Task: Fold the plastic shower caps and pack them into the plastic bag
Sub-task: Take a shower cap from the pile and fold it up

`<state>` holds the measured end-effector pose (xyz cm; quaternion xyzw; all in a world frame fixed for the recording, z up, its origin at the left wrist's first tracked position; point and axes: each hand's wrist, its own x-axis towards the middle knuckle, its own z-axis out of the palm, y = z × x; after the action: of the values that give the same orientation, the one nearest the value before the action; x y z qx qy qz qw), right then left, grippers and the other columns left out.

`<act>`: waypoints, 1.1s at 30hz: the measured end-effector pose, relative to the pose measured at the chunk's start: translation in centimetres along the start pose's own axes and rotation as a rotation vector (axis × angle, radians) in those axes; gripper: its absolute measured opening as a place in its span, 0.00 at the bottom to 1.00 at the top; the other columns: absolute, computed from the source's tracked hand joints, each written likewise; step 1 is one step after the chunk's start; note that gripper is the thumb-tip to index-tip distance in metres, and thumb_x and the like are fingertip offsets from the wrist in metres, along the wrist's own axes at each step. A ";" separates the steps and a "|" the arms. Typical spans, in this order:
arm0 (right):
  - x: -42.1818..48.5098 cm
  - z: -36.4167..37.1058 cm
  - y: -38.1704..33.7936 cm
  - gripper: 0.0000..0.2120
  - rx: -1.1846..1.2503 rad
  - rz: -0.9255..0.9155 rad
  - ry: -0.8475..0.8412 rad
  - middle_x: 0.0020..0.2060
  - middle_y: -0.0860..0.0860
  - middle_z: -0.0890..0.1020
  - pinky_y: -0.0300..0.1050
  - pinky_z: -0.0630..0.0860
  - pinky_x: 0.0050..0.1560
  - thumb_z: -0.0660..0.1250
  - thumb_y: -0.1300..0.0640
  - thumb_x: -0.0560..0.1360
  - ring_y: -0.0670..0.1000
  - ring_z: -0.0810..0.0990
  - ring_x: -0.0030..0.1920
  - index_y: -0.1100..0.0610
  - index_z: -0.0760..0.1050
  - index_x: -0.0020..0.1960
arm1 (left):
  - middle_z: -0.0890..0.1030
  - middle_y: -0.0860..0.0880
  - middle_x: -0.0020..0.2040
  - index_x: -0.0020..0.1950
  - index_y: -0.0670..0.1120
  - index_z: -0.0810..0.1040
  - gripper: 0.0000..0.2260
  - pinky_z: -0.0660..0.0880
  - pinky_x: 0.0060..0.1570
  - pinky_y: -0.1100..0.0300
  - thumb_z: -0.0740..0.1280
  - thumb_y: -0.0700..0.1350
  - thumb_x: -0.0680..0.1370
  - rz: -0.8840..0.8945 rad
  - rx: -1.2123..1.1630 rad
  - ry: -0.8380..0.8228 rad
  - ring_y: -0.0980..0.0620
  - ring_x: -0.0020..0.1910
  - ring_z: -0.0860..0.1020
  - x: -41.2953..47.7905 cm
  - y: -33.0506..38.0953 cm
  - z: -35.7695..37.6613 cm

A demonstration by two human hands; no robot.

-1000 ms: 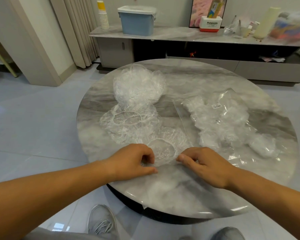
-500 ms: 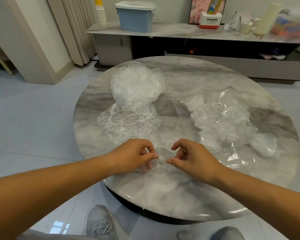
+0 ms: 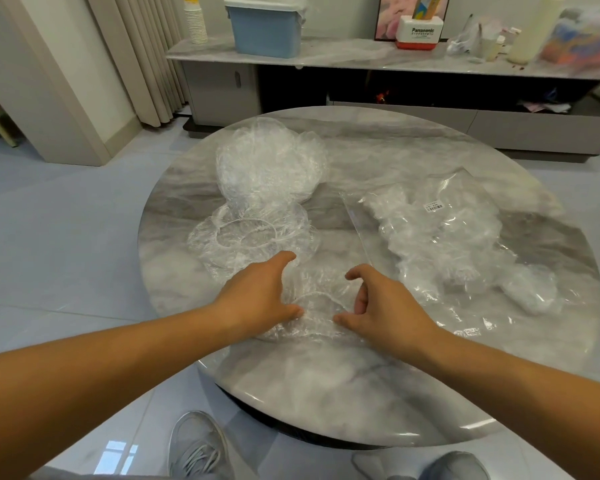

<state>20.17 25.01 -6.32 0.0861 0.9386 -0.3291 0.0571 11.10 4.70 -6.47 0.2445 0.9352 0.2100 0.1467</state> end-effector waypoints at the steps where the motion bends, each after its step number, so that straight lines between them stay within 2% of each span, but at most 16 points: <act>1: 0.1 -0.1 -0.2 0.30 0.044 0.008 0.026 0.36 0.46 0.80 0.32 0.72 0.38 0.78 0.50 0.72 0.41 0.79 0.37 0.49 0.68 0.69 | 0.78 0.55 0.42 0.80 0.55 0.57 0.44 0.75 0.44 0.60 0.79 0.53 0.71 0.003 -0.024 -0.034 0.57 0.43 0.78 0.2 0.0 -0.1; 4: 0.7 -0.5 -0.7 0.35 0.174 0.040 0.039 0.36 0.47 0.83 0.28 0.71 0.37 0.79 0.51 0.71 0.37 0.80 0.36 0.50 0.66 0.73 | 0.83 0.54 0.41 0.83 0.55 0.47 0.50 0.77 0.42 0.64 0.78 0.45 0.72 -0.005 -0.141 -0.176 0.59 0.40 0.81 0.6 0.5 -0.1; 6: 0.8 -0.6 -1.0 0.40 0.302 0.097 -0.022 0.37 0.50 0.85 0.30 0.71 0.35 0.78 0.53 0.72 0.40 0.81 0.33 0.50 0.61 0.77 | 0.84 0.53 0.43 0.82 0.57 0.43 0.51 0.77 0.37 0.65 0.76 0.41 0.73 -0.012 -0.209 -0.269 0.61 0.35 0.81 0.7 0.8 -0.1; 7: 0.8 -0.5 -1.1 0.41 0.365 0.129 -0.062 0.37 0.51 0.86 0.32 0.72 0.32 0.78 0.54 0.73 0.41 0.81 0.31 0.50 0.59 0.78 | 0.84 0.53 0.43 0.82 0.56 0.44 0.50 0.76 0.34 0.66 0.75 0.40 0.73 -0.012 -0.232 -0.298 0.62 0.33 0.80 0.8 0.9 0.0; 9: 0.7 -0.5 -1.0 0.40 0.445 0.184 -0.129 0.35 0.51 0.86 0.37 0.71 0.27 0.77 0.56 0.74 0.44 0.80 0.29 0.50 0.58 0.79 | 0.84 0.50 0.42 0.82 0.53 0.54 0.44 0.74 0.31 0.66 0.74 0.37 0.73 -0.009 -0.268 -0.318 0.60 0.30 0.80 0.9 0.7 0.2; 12: 0.9 -0.4 -0.3 0.26 0.494 0.217 -0.160 0.37 0.55 0.87 0.40 0.71 0.25 0.76 0.57 0.75 0.49 0.80 0.30 0.56 0.70 0.69 | 0.84 0.47 0.41 0.69 0.50 0.70 0.28 0.78 0.32 0.61 0.75 0.35 0.73 -0.026 -0.349 -0.297 0.54 0.30 0.80 0.6 0.4 0.4; 14: 0.8 -0.5 0.0 0.15 0.512 0.191 -0.149 0.37 0.58 0.86 0.42 0.73 0.26 0.75 0.58 0.75 0.52 0.80 0.30 0.60 0.75 0.58 | 0.85 0.47 0.42 0.60 0.49 0.72 0.21 0.81 0.34 0.58 0.76 0.37 0.72 -0.020 -0.367 -0.261 0.53 0.31 0.80 0.1 0.3 0.4; 16: 0.5 -0.6 0.2 0.11 0.508 0.108 -0.112 0.35 0.58 0.85 0.44 0.77 0.28 0.76 0.60 0.75 0.51 0.80 0.29 0.61 0.76 0.51 | 0.84 0.49 0.43 0.54 0.50 0.71 0.19 0.80 0.36 0.58 0.78 0.40 0.71 0.005 -0.343 -0.217 0.57 0.31 0.79 -0.4 0.2 0.4; 18: -0.1 -0.6 0.6 0.10 0.383 -0.025 -0.063 0.35 0.53 0.84 0.41 0.79 0.34 0.77 0.55 0.73 0.46 0.81 0.32 0.56 0.78 0.48 | 0.84 0.51 0.45 0.51 0.49 0.71 0.19 0.79 0.39 0.60 0.79 0.43 0.70 0.036 -0.326 -0.184 0.60 0.32 0.78 -0.7 0.3 0.2; 20: -0.9 -0.5 1.5 0.11 0.076 -0.256 0.017 0.37 0.45 0.82 0.37 0.77 0.39 0.75 0.44 0.73 0.42 0.80 0.37 0.50 0.79 0.46 | 0.84 0.52 0.45 0.49 0.49 0.72 0.19 0.81 0.43 0.57 0.80 0.45 0.69 0.050 -0.321 -0.181 0.57 0.35 0.81 -1.2 0.6 -0.1; 22: -1.3 -0.2 2.8 0.14 -0.234 -0.537 0.126 0.38 0.40 0.76 0.39 0.75 0.37 0.68 0.36 0.73 0.42 0.76 0.39 0.47 0.81 0.46 | 0.84 0.51 0.45 0.49 0.47 0.74 0.18 0.81 0.44 0.54 0.81 0.46 0.69 0.053 -0.318 -0.202 0.53 0.38 0.83 -1.6 0.9 -0.6; 23: -1.4 0.1 3.3 0.17 -0.337 -0.625 0.165 0.39 0.41 0.74 0.40 0.73 0.35 0.66 0.35 0.74 0.44 0.75 0.39 0.47 0.82 0.46 | 0.84 0.51 0.44 0.49 0.46 0.75 0.18 0.81 0.44 0.54 0.81 0.46 0.69 0.049 -0.318 -0.208 0.52 0.39 0.83 -1.7 1.0 -0.7; 25: -1.5 0.5 3.9 0.20 -0.409 -0.680 0.188 0.39 0.43 0.71 0.42 0.72 0.33 0.62 0.35 0.77 0.46 0.72 0.39 0.48 0.84 0.44 | 0.85 0.49 0.43 0.49 0.45 0.78 0.17 0.81 0.45 0.55 0.82 0.48 0.69 0.033 -0.323 -0.200 0.50 0.40 0.84 -1.8 1.1 -0.9; 28: -1.8 0.8 4.1 0.23 -0.450 -0.688 0.166 0.38 0.44 0.68 0.42 0.69 0.36 0.56 0.35 0.81 0.46 0.69 0.38 0.47 0.83 0.42 | 0.86 0.48 0.38 0.45 0.44 0.82 0.14 0.82 0.45 0.57 0.80 0.52 0.71 -0.026 -0.382 -0.168 0.50 0.37 0.85 -1.6 0.9 -1.0; 31: -2.0 0.9 3.9 0.26 -0.514 -0.690 0.116 0.36 0.45 0.69 0.42 0.68 0.37 0.51 0.37 0.83 0.47 0.69 0.38 0.48 0.80 0.42 | 0.85 0.46 0.34 0.42 0.39 0.83 0.16 0.83 0.45 0.56 0.78 0.52 0.73 -0.136 -0.477 -0.089 0.50 0.35 0.85 -1.2 0.6 -0.8; 33: -2.1 1.2 3.7 0.27 -0.528 -0.702 0.105 0.35 0.46 0.70 0.43 0.70 0.37 0.49 0.38 0.84 0.48 0.69 0.37 0.49 0.80 0.43 | 0.84 0.45 0.33 0.41 0.38 0.83 0.17 0.83 0.41 0.55 0.79 0.52 0.72 -0.194 -0.496 -0.035 0.52 0.31 0.82 -1.1 0.5 -0.6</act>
<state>23.02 26.85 -9.13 -0.2387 0.9646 -0.0724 -0.0860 11.95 4.33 -5.57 0.1139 0.8715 0.4134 0.2380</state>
